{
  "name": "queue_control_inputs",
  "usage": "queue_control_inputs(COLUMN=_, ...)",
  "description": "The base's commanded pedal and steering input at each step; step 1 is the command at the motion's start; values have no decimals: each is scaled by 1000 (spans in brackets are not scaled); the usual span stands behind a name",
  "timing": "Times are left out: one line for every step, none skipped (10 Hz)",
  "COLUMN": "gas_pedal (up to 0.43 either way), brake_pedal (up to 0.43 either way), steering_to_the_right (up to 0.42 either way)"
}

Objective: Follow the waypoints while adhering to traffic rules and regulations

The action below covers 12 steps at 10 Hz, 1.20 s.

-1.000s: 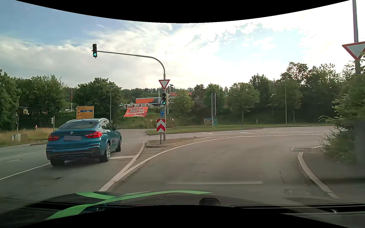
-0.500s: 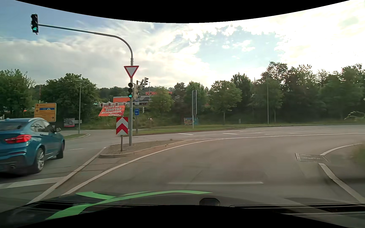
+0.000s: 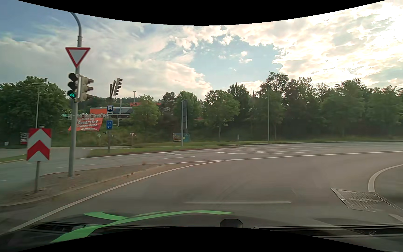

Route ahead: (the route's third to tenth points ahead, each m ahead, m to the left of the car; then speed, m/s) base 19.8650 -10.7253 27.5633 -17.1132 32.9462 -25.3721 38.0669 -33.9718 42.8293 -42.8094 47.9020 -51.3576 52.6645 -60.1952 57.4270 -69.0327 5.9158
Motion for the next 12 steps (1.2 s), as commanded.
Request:
queue_control_inputs(gas_pedal=87, brake_pedal=0, steering_to_the_right=219)
queue_control_inputs(gas_pedal=98, brake_pedal=0, steering_to_the_right=226)
queue_control_inputs(gas_pedal=110, brake_pedal=0, steering_to_the_right=241)
queue_control_inputs(gas_pedal=110, brake_pedal=0, steering_to_the_right=256)
queue_control_inputs(gas_pedal=110, brake_pedal=0, steering_to_the_right=272)
queue_control_inputs(gas_pedal=130, brake_pedal=0, steering_to_the_right=275)
queue_control_inputs(gas_pedal=150, brake_pedal=0, steering_to_the_right=275)
queue_control_inputs(gas_pedal=157, brake_pedal=0, steering_to_the_right=275)
queue_control_inputs(gas_pedal=169, brake_pedal=0, steering_to_the_right=274)
queue_control_inputs(gas_pedal=189, brake_pedal=0, steering_to_the_right=272)
queue_control_inputs(gas_pedal=197, brake_pedal=0, steering_to_the_right=270)
queue_control_inputs(gas_pedal=197, brake_pedal=0, steering_to_the_right=270)
